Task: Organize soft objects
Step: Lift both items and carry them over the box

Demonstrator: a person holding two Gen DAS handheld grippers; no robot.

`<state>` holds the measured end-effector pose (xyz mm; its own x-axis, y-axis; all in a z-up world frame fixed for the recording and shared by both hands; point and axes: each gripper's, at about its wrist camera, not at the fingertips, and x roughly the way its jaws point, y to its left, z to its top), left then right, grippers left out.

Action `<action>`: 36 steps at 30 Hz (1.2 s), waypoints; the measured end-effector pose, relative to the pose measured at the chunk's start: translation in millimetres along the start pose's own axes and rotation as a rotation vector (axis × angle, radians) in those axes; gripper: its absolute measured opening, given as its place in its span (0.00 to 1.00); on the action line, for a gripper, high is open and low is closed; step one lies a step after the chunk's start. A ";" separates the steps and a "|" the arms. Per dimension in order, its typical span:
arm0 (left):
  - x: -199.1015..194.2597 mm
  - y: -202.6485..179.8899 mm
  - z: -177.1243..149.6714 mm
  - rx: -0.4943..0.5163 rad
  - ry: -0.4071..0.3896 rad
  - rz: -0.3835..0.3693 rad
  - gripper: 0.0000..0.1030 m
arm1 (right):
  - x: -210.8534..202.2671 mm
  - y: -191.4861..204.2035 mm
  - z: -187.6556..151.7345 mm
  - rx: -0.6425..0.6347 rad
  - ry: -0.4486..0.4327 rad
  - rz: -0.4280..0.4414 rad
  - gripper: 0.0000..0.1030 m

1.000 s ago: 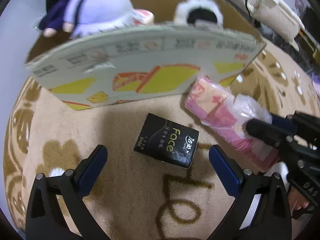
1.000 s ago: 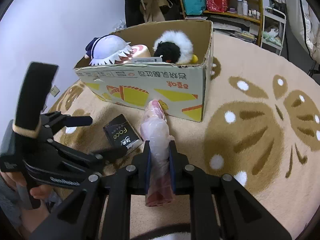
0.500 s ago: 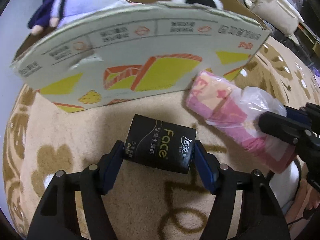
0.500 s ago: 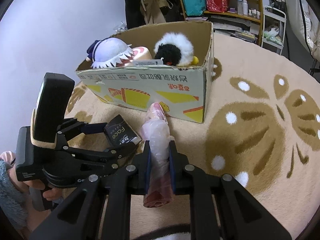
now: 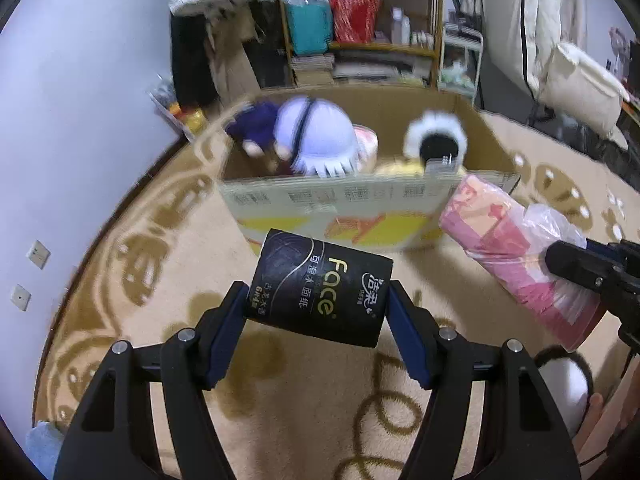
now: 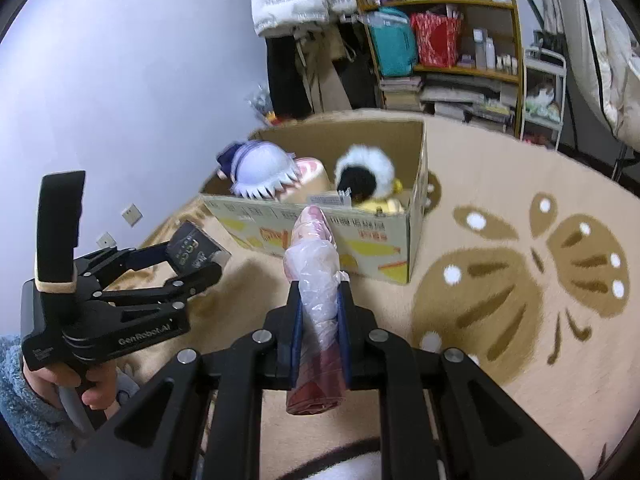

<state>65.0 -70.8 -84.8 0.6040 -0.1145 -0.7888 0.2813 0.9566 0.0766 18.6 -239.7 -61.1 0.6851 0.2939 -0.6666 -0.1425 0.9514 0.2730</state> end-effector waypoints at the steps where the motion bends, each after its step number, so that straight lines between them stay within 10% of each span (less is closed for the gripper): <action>1: -11.0 6.5 -0.8 -0.005 -0.020 0.006 0.66 | -5.4 0.6 1.7 -0.004 -0.013 0.002 0.16; 36: -9.3 11.6 106.1 0.003 -0.256 0.029 0.66 | 50.3 -14.8 101.4 -0.032 -0.111 -0.056 0.16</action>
<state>141.7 -87.0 -11.8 0.7809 -0.1512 -0.6061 0.2627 0.9598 0.0990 127.7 -248.3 -28.3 0.7674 0.2298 -0.5986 -0.1231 0.9690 0.2142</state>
